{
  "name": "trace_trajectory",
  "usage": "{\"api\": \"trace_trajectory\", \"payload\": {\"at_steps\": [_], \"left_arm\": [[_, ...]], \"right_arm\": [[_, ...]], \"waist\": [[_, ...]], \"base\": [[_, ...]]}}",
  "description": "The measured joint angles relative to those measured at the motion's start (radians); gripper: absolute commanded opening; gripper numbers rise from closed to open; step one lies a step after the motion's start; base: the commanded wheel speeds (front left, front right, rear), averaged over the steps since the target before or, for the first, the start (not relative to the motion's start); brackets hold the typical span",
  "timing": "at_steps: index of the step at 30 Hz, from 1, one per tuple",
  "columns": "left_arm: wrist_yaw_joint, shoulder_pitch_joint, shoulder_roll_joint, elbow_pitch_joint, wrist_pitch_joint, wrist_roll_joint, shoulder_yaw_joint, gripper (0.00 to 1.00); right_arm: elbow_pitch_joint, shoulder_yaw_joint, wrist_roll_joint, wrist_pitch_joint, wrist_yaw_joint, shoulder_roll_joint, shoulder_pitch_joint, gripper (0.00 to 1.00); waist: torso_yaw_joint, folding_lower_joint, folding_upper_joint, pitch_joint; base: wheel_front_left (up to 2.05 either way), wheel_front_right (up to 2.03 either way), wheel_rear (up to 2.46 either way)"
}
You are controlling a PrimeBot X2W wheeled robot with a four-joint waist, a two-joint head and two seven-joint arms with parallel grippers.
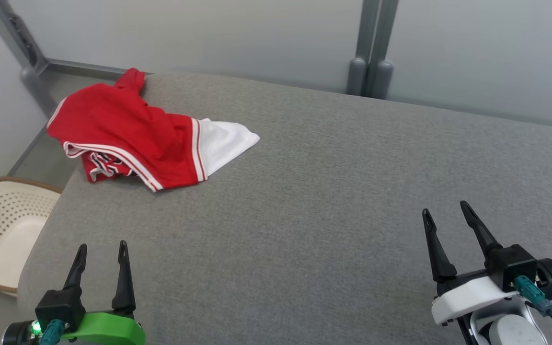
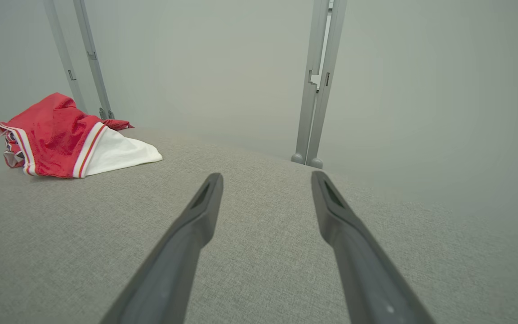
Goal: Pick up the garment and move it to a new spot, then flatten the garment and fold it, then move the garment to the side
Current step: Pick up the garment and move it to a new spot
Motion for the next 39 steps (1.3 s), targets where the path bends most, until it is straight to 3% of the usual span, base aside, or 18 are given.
{"api": "trace_trajectory", "payload": {"at_steps": [5,10,14,21,30,31,32,36,39], "left_arm": [[0.0,-0.028,0.0,0.005,0.0,-0.031,-0.007,1.0],[-0.002,-0.177,0.0,0.062,0.0,-0.049,-0.041,1.0],[-0.005,-0.37,0.007,0.222,0.009,-0.062,-0.064,1.0],[0.011,-0.75,0.053,0.515,0.143,-0.103,-0.04,1.0],[0.106,-0.933,0.128,0.824,0.276,-0.097,-0.028,1.0],[0.114,-0.94,0.136,0.845,0.277,-0.092,-0.032,0.73],[0.118,-0.944,0.145,0.86,0.281,-0.082,-0.045,0.0],[0.131,-0.949,0.159,0.902,0.259,-0.053,-0.071,0.0],[0.116,-0.949,0.169,0.899,0.188,-0.067,-0.06,0.0]], "right_arm": [[-0.008,0.024,0.001,0.0,0.0,-0.005,-0.026,1.0],[-0.021,0.043,0.004,0.0,0.0,-0.033,-0.065,1.0],[-0.034,0.054,0.006,0.0,0.0,-0.077,-0.111,1.0],[-0.042,0.094,0.007,0.0,0.0,-0.147,-0.182,1.0],[-0.04,0.114,0.011,0.0,0.0,-0.172,-0.212,1.0],[-0.038,0.112,0.011,0.0,0.0,-0.168,-0.212,1.0],[-0.038,0.11,0.011,0.0,0.0,-0.165,-0.212,1.0],[-0.027,0.095,0.014,0.0,0.0,-0.144,-0.204,1.0],[-0.022,0.082,0.02,0.0,0.0,-0.124,-0.182,1.0]], "waist": [[0.048,0.0,0.0,0.02],[0.061,0.0,0.0,0.07],[0.059,0.0,0.0,0.13],[0.027,0.0001,0.0,0.271],[-0.071,0.0002,-0.0001,0.399],[-0.086,0.0002,0.0,0.405],[-0.098,0.0002,0.0,0.409],[-0.143,0.0002,0.0,0.418],[-0.155,0.0001,0.0,0.403]], "base": [[0.0,0.0,0.0],[0.0,0.0,0.0],[0.0,0.0,0.0],[0.0,0.0,0.0],[0.0,0.0,0.0],[0.0,0.0,0.0],[0.0,0.0,0.0],[0.0,0.0,0.0],[0.0,0.0,0.0]]}}
